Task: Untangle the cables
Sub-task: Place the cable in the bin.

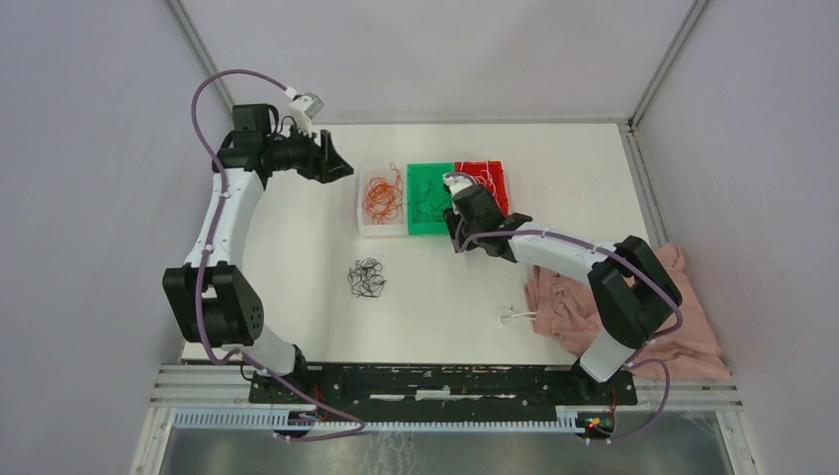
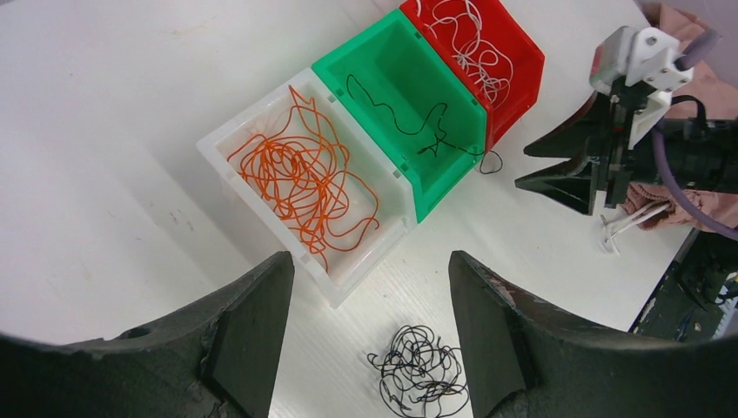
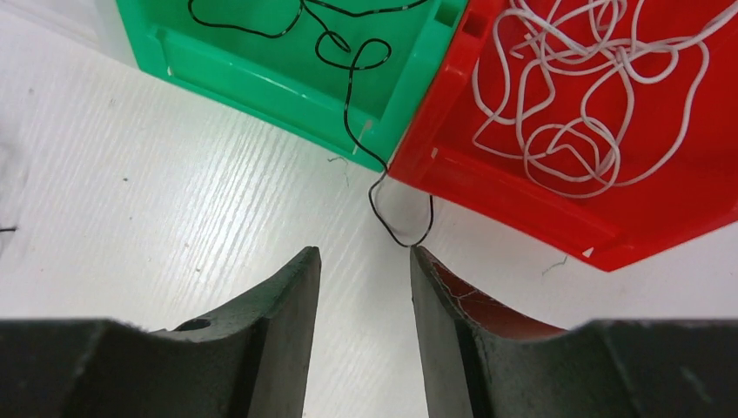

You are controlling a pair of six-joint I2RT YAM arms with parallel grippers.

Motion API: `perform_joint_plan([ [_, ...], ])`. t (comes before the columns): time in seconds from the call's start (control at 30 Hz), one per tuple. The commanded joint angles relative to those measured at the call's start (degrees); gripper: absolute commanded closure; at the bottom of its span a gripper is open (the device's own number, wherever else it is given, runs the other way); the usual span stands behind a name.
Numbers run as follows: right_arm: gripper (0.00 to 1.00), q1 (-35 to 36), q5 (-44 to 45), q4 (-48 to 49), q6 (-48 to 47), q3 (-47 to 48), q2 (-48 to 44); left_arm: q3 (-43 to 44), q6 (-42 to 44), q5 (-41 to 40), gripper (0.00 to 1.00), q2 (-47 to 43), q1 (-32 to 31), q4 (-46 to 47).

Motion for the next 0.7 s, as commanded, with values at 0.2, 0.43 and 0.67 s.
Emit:
perform_joint_plan([
  [0.2,0.5,0.07,1.5,9.58,-1.87,3.09,8.79,-0.17,-0.09,2.28,0.27,-4.99,0.29,0.97],
  [0.43,0.53,0.08,4.79,14.41,-0.45,0.91,11.88,0.17,0.4,2.2,0.27,-5.36,0.36,0.51],
  [0.67,0.82,0.18,5.81,18.2,2.07,-2.18,11.65,-0.4,1.14,2.11,0.27,-5.44,0.31,0.09],
])
